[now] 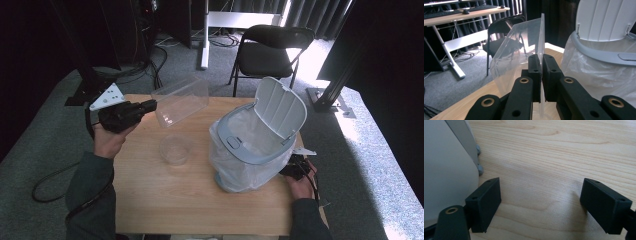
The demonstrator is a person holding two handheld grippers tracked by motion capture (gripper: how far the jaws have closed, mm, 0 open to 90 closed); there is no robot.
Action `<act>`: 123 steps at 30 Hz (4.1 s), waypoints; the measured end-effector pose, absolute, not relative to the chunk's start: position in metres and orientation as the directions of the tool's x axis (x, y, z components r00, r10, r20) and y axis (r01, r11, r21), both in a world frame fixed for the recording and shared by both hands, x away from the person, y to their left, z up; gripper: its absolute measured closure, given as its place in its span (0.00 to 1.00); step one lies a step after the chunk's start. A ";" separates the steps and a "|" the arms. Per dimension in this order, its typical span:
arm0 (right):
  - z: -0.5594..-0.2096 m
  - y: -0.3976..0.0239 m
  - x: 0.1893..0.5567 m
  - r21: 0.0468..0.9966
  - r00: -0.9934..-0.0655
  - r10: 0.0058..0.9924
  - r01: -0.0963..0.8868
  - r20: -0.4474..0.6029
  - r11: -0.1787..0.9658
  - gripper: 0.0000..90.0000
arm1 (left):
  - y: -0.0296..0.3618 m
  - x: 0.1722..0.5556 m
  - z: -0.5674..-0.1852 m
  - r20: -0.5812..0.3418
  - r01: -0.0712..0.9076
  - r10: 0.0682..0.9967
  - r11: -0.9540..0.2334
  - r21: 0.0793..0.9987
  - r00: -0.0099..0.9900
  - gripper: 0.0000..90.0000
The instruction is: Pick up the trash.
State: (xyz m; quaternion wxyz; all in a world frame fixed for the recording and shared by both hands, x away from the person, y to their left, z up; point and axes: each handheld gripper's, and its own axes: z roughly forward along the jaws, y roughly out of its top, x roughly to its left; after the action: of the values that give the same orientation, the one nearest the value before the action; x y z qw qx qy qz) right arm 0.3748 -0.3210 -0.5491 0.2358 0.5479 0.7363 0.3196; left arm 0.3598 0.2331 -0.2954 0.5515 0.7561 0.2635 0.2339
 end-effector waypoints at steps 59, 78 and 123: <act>-0.549 -0.321 0.375 0.729 -0.288 0.958 0.657 0.004 0.195 0.18 | 0.193 0.354 -0.245 0.145 0.023 0.532 -0.296 0.955 0.834 0.96; -0.549 -0.321 0.375 0.729 -0.288 0.958 0.656 0.003 0.195 0.18 | 0.166 0.353 -0.235 0.169 -0.014 0.473 -0.313 0.950 0.865 0.96; -0.549 -0.321 0.375 0.728 -0.288 0.958 0.658 0.006 0.194 0.18 | 0.115 0.348 -0.232 0.228 -0.089 0.356 -0.366 0.926 0.906 0.75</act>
State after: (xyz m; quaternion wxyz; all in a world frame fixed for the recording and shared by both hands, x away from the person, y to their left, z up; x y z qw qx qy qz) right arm 0.3747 -0.3207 -0.5490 0.2344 0.5486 0.7361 0.3196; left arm 0.3482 0.1153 -0.2318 0.5567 0.8020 0.0831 0.1998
